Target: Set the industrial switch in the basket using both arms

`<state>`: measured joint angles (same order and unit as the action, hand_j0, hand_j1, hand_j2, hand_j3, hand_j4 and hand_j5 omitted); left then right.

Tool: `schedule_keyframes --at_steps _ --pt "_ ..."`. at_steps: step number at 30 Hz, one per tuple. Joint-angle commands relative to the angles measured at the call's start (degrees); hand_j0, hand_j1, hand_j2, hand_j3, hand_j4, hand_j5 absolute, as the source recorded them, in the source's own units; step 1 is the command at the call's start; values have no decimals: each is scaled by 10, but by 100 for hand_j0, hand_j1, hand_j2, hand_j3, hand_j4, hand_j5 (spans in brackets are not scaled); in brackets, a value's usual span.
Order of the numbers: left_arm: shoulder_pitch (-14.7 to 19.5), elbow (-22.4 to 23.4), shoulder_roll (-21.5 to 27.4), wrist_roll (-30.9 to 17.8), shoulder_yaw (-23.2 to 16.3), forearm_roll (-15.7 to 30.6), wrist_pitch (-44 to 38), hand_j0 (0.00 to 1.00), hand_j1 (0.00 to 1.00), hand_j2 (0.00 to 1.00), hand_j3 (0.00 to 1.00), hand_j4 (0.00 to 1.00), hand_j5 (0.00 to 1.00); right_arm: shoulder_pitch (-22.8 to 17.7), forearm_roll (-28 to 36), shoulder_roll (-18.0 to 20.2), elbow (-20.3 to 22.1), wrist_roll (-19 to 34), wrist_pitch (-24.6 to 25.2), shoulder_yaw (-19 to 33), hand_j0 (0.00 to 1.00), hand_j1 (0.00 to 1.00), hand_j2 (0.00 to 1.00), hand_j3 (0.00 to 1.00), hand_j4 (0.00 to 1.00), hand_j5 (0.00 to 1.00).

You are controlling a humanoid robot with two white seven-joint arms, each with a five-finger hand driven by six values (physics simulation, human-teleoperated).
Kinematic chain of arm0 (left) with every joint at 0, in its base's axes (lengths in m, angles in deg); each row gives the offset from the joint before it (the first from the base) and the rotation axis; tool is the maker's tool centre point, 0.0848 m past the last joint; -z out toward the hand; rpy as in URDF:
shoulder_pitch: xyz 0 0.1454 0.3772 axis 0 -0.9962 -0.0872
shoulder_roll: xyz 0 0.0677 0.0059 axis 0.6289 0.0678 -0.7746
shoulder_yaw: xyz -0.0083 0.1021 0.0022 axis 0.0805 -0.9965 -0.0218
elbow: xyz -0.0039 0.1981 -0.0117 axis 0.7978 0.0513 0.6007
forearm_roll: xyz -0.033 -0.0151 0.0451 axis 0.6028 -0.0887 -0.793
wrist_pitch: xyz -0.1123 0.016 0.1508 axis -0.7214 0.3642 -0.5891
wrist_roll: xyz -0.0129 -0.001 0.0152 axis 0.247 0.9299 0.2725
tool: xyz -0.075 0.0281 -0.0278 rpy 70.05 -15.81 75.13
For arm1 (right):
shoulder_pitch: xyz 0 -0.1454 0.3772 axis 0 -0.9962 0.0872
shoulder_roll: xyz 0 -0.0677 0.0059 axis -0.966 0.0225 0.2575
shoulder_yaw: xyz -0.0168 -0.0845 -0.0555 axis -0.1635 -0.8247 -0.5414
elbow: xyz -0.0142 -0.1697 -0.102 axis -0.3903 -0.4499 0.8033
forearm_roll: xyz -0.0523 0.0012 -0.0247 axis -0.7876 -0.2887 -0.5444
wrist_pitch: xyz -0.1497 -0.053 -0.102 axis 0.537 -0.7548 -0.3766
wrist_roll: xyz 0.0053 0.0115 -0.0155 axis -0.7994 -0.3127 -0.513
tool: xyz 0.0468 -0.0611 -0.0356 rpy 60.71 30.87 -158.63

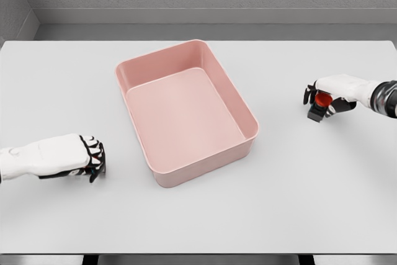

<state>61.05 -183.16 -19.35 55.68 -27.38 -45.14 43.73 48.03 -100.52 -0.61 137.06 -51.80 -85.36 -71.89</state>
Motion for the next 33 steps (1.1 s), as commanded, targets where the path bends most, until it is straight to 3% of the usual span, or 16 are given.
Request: schedule_keyframes --at_steps 1,6,9,20,24,27,33 --pt "1 3 2 2 11 9 -1 20 20 20 20 20 20 0 1 0 2 1 -1 0 44 44 44 44 44 44" --pt "9 16 1 4 44 17 -1 20 20 20 20 20 20 6 1 0 13 1 0 1 46 46 46 46 46 46" --pt "9 27 -2 4 94 25 -1 21 21 21 21 21 21 9 1 0 21 1 1 1 47 47 47 47 47 47" --pt "32 25 -3 5 193 79 -1 21 21 21 21 21 21 30 1 0 43 1 2 1 46 46 46 46 46 46" --pt "90 18 -55 6 187 87 -1 21 21 21 21 21 21 45 1 0 43 1 3 1 46 46 46 46 46 46" --pt "109 11 -92 4 180 85 -1 22 22 22 22 22 22 56 1 0 45 1 1 1 47 47 47 47 47 47" --pt "242 11 -189 2 3 39 -1 22 22 22 22 22 22 88 1 -12 74 1 2 1 47 47 47 47 47 47"
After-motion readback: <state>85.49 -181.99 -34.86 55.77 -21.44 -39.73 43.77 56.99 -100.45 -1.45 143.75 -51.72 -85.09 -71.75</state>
